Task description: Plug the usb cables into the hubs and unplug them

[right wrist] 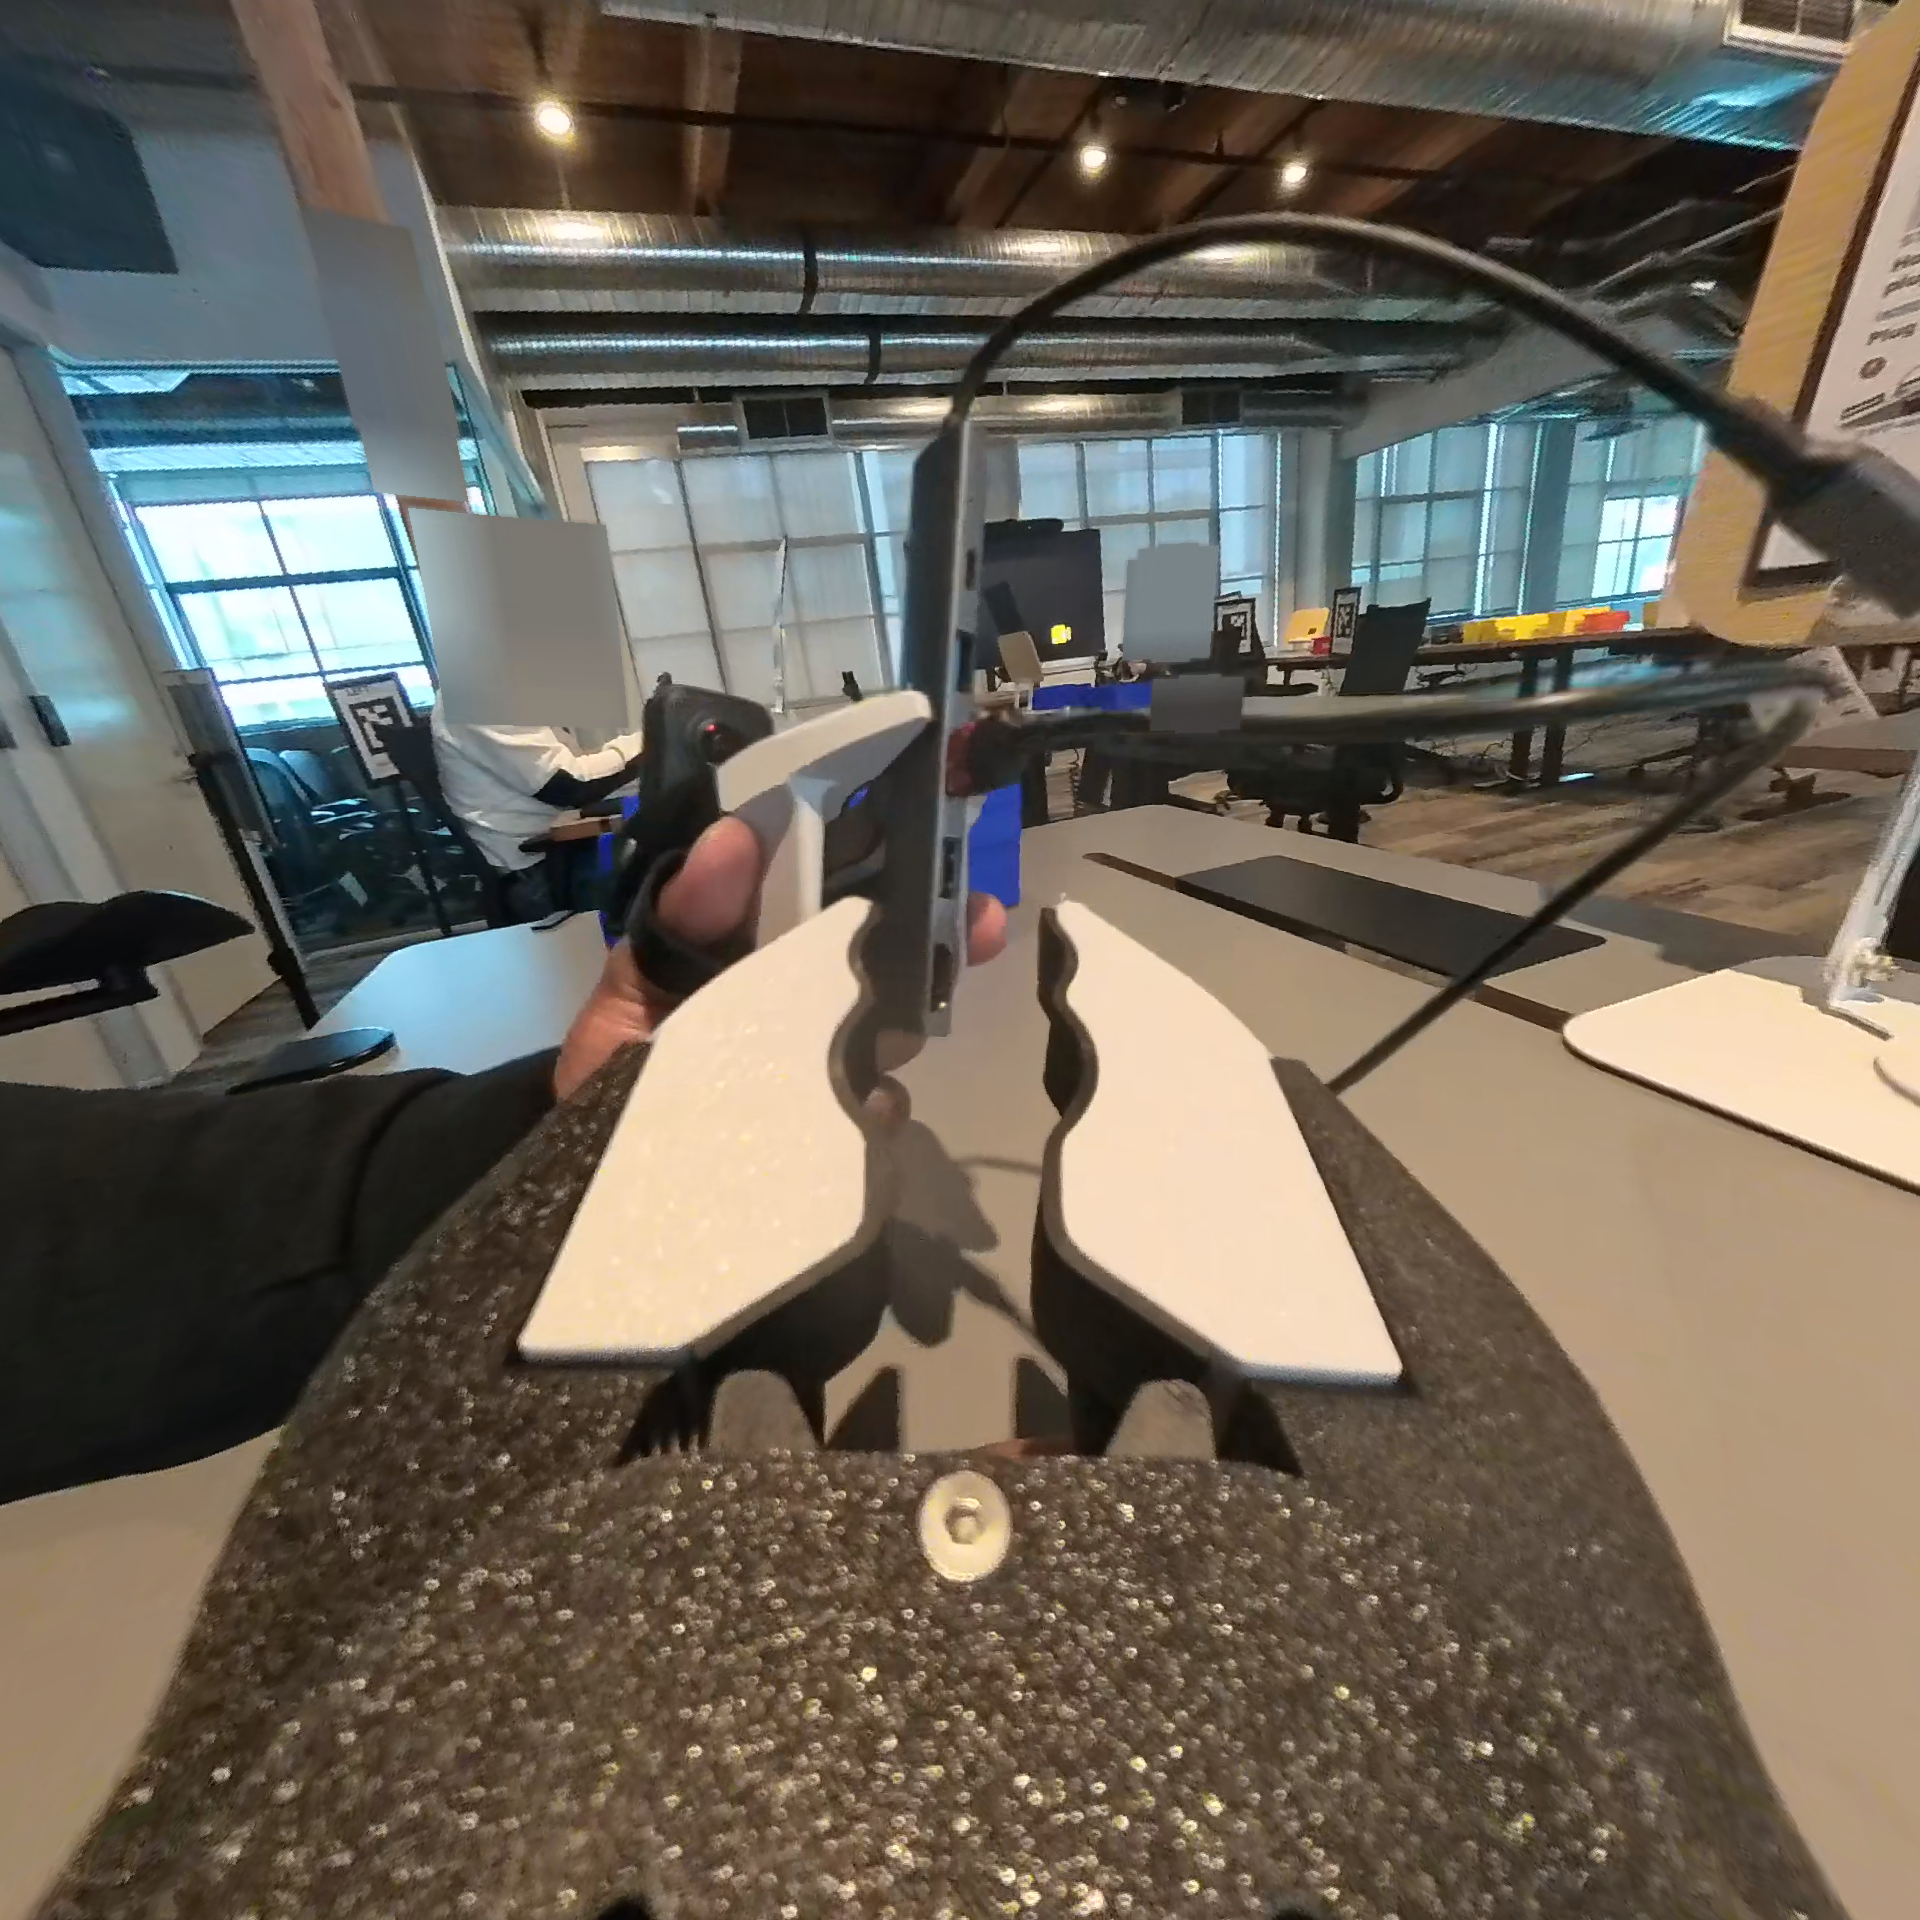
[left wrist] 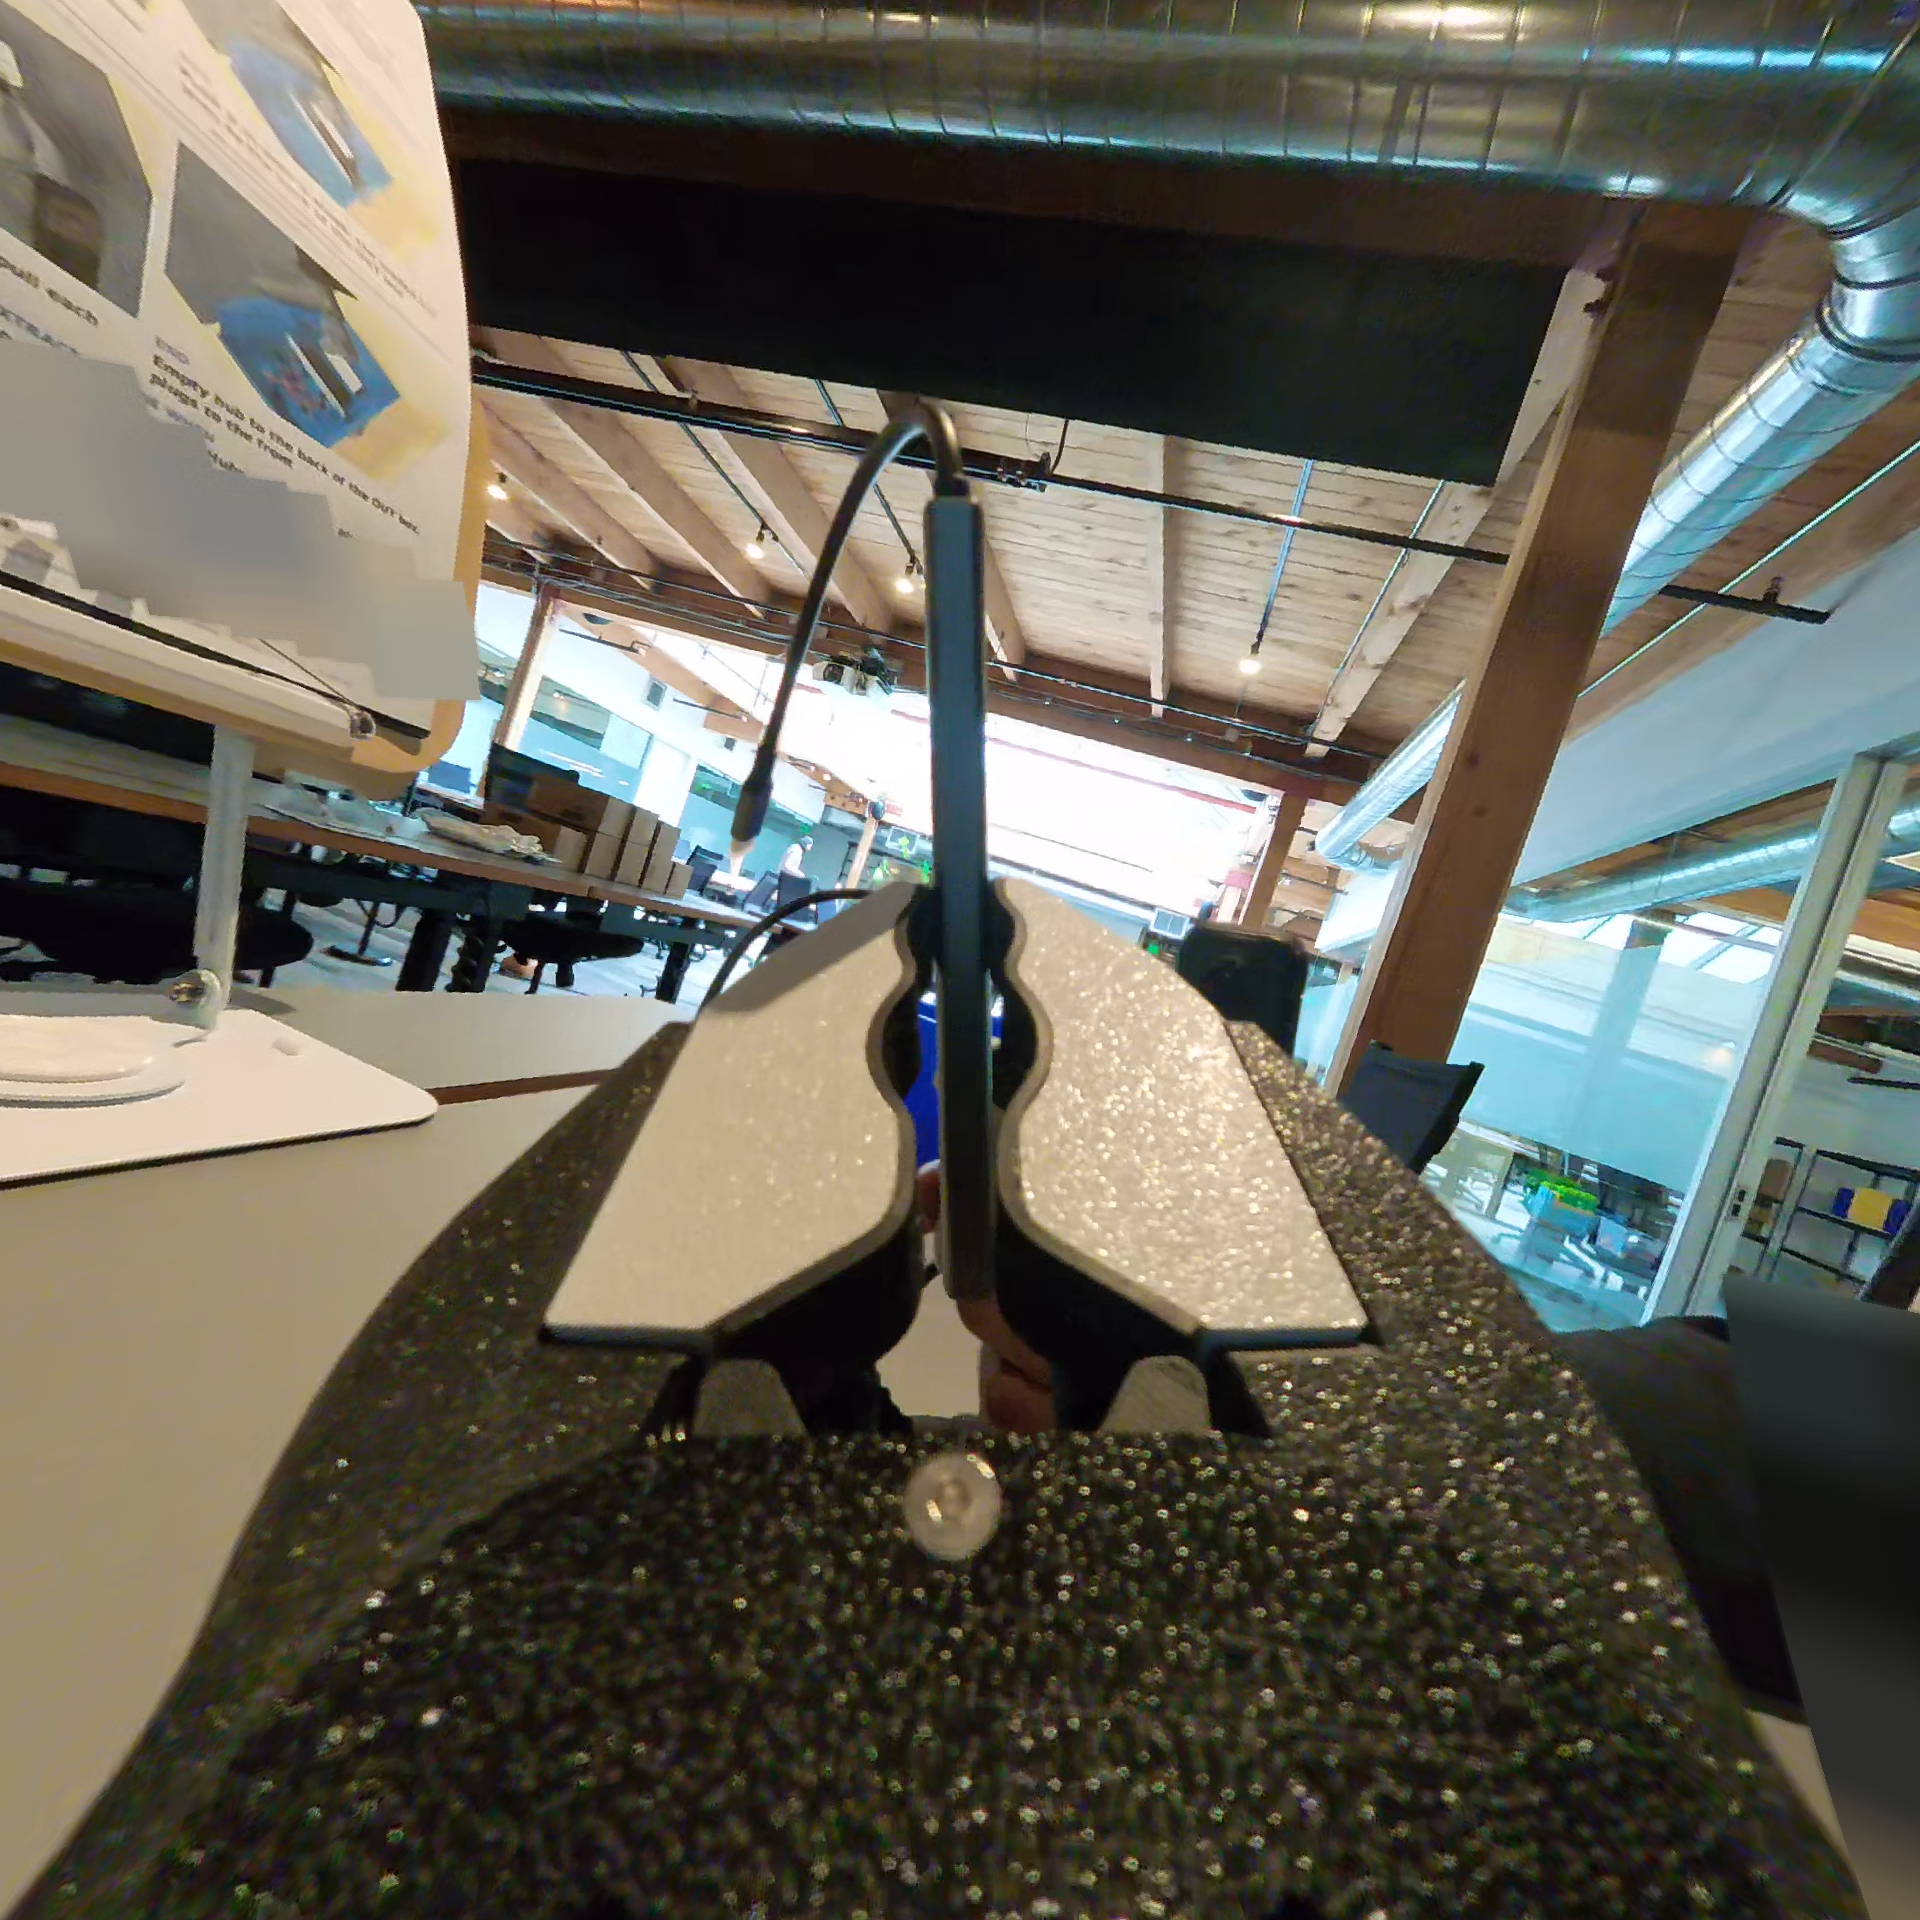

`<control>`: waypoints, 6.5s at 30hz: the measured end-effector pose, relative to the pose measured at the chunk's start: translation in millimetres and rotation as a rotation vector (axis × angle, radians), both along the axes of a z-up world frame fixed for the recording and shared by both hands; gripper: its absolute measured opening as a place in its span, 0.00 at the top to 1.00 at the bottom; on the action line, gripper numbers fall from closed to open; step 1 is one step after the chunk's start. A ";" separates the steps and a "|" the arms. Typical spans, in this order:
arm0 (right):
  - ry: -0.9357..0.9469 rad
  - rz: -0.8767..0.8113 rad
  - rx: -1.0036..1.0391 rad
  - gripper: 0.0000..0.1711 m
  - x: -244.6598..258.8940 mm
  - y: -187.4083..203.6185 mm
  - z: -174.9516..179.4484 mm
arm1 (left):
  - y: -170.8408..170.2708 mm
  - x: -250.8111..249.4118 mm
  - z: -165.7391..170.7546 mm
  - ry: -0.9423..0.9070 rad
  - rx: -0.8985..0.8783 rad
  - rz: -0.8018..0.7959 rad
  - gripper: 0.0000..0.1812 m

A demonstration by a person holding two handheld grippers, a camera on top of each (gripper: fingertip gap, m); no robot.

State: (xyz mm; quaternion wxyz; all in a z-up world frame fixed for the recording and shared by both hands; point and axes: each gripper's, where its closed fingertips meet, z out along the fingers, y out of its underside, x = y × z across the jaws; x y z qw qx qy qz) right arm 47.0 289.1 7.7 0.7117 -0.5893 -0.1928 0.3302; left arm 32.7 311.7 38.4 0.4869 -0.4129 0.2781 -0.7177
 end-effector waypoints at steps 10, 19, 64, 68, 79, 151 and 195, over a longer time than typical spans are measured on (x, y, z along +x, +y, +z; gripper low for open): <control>-0.043 -0.013 -0.001 0.83 -4.6 -3.3 -2.5 | -5.3 9.1 0.4 0.013 -0.004 -0.035 0.95; -0.062 -0.065 0.005 0.83 3.8 -5.7 -1.8 | -8.7 16.4 0.0 0.019 -0.010 -0.060 0.95; 0.157 -0.055 0.024 0.82 38.4 17.6 11.1 | -0.2 21.6 0.1 -0.004 -0.032 -0.059 0.95; 0.212 -0.016 0.017 0.81 37.4 25.4 13.8 | 4.1 18.1 0.7 -0.019 -0.046 -0.046 0.95; 0.148 0.052 -0.049 0.82 14.7 12.9 5.6 | -1.8 19.5 2.5 -0.023 -0.038 -0.067 0.95; 0.954 -1.135 0.003 0.99 350.6 -147.6 72.7 | 24.5 26.8 -29.1 0.259 0.026 0.010 0.95; -0.451 -1.389 -0.882 0.55 327.8 -125.6 -10.2 | 28.6 24.4 -27.7 0.239 0.009 0.021 0.95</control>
